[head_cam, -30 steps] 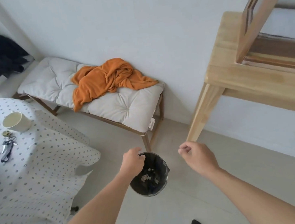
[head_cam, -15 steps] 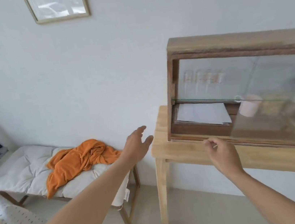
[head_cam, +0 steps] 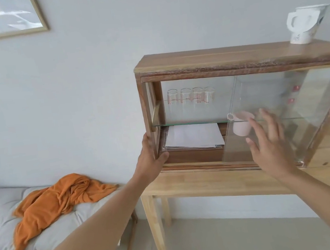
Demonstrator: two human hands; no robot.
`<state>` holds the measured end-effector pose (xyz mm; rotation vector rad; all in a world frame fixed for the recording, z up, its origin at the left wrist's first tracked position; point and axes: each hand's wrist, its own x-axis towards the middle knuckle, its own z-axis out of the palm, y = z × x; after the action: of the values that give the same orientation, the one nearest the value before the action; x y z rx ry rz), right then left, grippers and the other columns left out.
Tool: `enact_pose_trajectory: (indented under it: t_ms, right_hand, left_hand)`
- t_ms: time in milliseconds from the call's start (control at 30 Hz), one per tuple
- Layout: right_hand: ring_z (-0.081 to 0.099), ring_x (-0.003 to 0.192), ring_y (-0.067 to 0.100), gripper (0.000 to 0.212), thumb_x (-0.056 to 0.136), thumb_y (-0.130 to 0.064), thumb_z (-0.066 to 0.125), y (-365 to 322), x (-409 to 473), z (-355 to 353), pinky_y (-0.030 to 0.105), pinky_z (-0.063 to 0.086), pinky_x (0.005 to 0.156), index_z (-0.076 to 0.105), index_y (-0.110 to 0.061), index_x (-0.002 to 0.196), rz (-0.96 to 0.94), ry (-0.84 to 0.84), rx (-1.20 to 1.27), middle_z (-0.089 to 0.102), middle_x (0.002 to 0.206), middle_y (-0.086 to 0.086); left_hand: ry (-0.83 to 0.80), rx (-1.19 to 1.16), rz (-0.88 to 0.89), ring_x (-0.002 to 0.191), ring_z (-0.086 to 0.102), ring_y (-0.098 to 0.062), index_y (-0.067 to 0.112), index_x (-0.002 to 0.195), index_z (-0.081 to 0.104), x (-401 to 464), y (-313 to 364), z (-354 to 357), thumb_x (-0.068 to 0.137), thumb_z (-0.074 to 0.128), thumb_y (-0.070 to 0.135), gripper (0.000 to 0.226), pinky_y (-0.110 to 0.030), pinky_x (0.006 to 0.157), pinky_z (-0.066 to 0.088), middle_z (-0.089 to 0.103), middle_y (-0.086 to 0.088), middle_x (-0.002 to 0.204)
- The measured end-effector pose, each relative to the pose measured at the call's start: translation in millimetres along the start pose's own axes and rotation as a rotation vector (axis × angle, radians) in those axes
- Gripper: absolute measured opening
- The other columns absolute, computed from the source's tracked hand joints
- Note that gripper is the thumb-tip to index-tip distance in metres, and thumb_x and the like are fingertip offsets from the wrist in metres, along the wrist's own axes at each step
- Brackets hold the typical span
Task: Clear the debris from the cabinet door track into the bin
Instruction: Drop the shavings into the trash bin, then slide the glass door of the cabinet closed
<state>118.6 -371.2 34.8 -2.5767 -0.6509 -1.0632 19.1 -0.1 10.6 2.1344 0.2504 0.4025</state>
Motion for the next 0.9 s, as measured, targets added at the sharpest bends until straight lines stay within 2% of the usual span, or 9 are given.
enact_pose_trajectory:
  t_ms: [67, 100, 167, 267, 400, 500, 600, 733, 900]
  right_hand:
    - [0.007, 0.160, 0.048, 0.074, 0.100, -0.031, 0.058, 19, 9, -2, 0.063, 0.013, 0.127, 0.028, -0.012, 0.166, -0.106, -0.041, -0.163, 0.007, 0.176, 0.019]
    - [0.000, 0.161, 0.048, 0.084, 0.098, -0.039, 0.058, 27, 14, -2, 0.067, 0.008, 0.127, 0.021, -0.014, 0.168, -0.148, -0.057, -0.225, 0.000, 0.176, 0.019]
    - [-0.002, 0.160, 0.050, 0.102, 0.090, -0.048, 0.069, 41, 23, -1, 0.074, 0.004, 0.123, 0.014, -0.014, 0.169, -0.223, -0.063, -0.322, -0.002, 0.176, 0.022]
    - [0.000, 0.160, 0.051, 0.132, 0.068, -0.049, 0.092, 55, 30, 1, 0.078, -0.001, 0.121, 0.015, -0.013, 0.169, -0.269, -0.079, -0.416, 0.000, 0.176, 0.023]
    - [0.001, 0.160, 0.051, 0.135, 0.066, -0.055, 0.091, 55, 32, 5, 0.079, 0.002, 0.120, 0.014, -0.014, 0.169, -0.292, -0.083, -0.451, 0.000, 0.176, 0.023]
    - [0.002, 0.160, 0.050, 0.133, 0.068, -0.059, 0.088, 41, 37, 9, 0.079, 0.005, 0.120, 0.013, -0.015, 0.169, -0.314, -0.092, -0.456, 0.001, 0.176, 0.022]
    - [0.000, 0.160, 0.049, 0.132, 0.070, -0.063, 0.085, 18, 42, 16, 0.078, 0.005, 0.121, 0.012, -0.015, 0.169, -0.338, -0.088, -0.441, -0.001, 0.176, 0.020]
    - [0.000, 0.161, 0.048, 0.139, 0.066, -0.063, 0.088, -20, 52, 28, 0.075, 0.001, 0.123, 0.008, -0.016, 0.169, -0.370, -0.078, -0.412, -0.003, 0.177, 0.018]
    - [-0.003, 0.161, 0.045, 0.142, 0.063, -0.062, 0.090, -61, 59, 44, 0.074, 0.001, 0.124, 0.008, -0.018, 0.170, -0.385, -0.058, -0.389, 0.000, 0.177, 0.016]
  left_hand:
    - [0.011, -0.013, -0.003, 0.143, 0.044, -0.028, 0.043, 0.156, 0.003, 3, -3, 3, 0.095, 0.071, 0.040, 0.091, -0.051, 0.102, 0.052, 0.039, 0.011, 0.157]
    - [0.020, -0.017, 0.002, 0.141, 0.046, -0.028, 0.042, 0.156, 0.004, 4, -4, 4, 0.095, 0.071, 0.038, 0.091, -0.047, 0.100, 0.053, 0.040, 0.015, 0.151]
    - [0.037, -0.015, 0.004, 0.139, 0.049, -0.028, 0.044, 0.155, 0.004, 5, -4, 7, 0.095, 0.073, 0.036, 0.091, -0.040, 0.096, 0.051, 0.043, 0.015, 0.147]
    - [0.038, 0.003, 0.007, 0.141, 0.048, -0.030, 0.045, 0.155, 0.002, 6, -8, 9, 0.095, 0.073, 0.033, 0.094, -0.041, 0.098, 0.049, 0.042, 0.004, 0.160]
    - [0.036, 0.030, 0.007, 0.139, 0.050, -0.033, 0.043, 0.156, 0.002, 7, -12, 9, 0.094, 0.073, 0.026, 0.097, -0.049, 0.107, 0.048, 0.046, -0.002, 0.159]
    - [0.044, 0.020, -0.008, 0.139, 0.050, -0.032, 0.046, 0.155, 0.001, 4, -12, 11, 0.093, 0.074, 0.025, 0.098, -0.039, 0.100, 0.045, 0.047, 0.000, 0.157]
    - [0.052, 0.023, 0.008, 0.133, 0.053, -0.030, 0.049, 0.152, 0.001, 3, -12, 12, 0.093, 0.074, 0.022, 0.099, -0.034, 0.094, 0.042, 0.052, 0.006, 0.147]
    - [0.036, 0.035, 0.016, 0.130, 0.057, -0.033, 0.047, 0.154, 0.003, 3, -11, 7, 0.091, 0.074, 0.015, 0.100, -0.046, 0.102, 0.050, 0.052, -0.006, 0.150]
    - [0.028, 0.023, 0.032, 0.123, 0.061, -0.033, 0.050, 0.153, 0.000, 2, -9, 6, 0.088, 0.073, 0.010, 0.106, -0.045, 0.100, 0.050, 0.056, -0.002, 0.147]
